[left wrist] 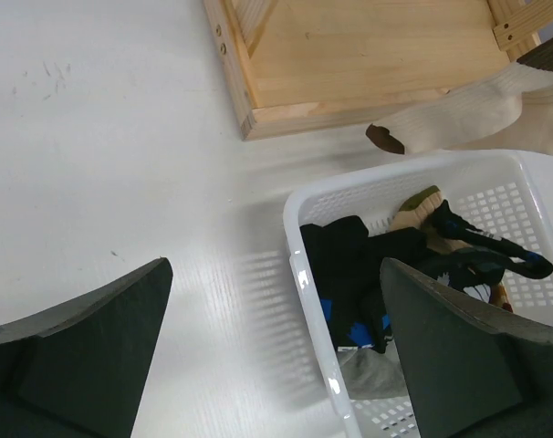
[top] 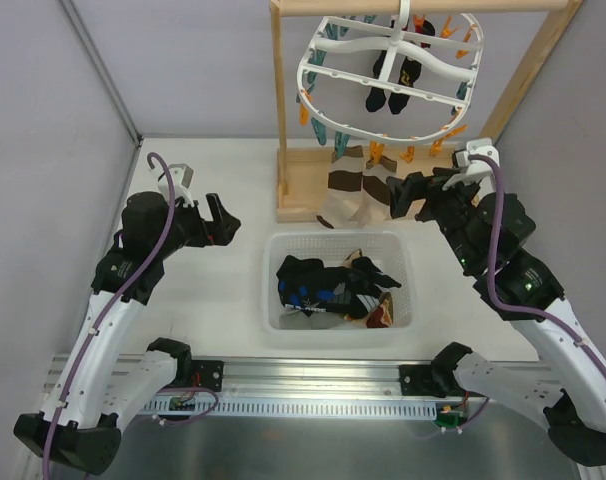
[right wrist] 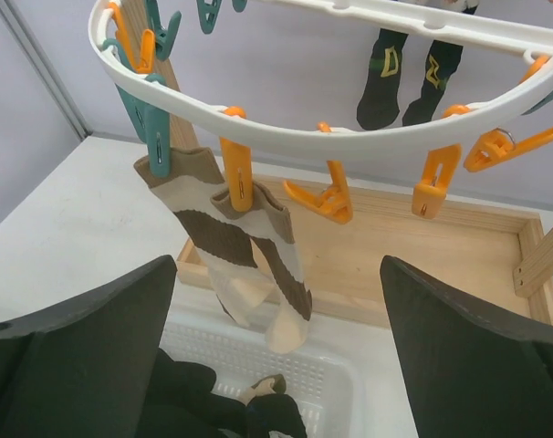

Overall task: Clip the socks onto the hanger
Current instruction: Rotate the hanger at the clothesline.

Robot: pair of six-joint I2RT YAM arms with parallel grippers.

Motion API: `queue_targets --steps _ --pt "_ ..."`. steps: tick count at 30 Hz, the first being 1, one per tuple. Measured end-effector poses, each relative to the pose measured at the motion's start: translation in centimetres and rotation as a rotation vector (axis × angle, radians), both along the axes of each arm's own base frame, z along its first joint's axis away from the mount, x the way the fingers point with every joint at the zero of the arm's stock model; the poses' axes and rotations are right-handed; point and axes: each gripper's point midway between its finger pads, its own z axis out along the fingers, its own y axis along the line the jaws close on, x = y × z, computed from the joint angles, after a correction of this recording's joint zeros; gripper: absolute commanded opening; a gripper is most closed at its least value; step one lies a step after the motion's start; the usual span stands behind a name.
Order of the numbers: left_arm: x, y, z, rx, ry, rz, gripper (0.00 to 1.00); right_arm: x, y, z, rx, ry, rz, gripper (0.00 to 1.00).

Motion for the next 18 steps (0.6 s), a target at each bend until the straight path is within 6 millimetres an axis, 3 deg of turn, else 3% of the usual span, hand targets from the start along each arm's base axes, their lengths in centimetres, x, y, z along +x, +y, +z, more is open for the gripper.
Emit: queue_targets --steps 4,18 --pt "0.0 0.0 0.0 -0.001 -0.005 0.001 0.99 0.4 -0.1 -0.6 -0.030 0.027 -0.022 1.00" --pt "0.0 0.0 -0.2 -0.002 -0.007 0.000 0.99 3.2 0.1 3.0 -0.122 0.003 -0.103 1.00"
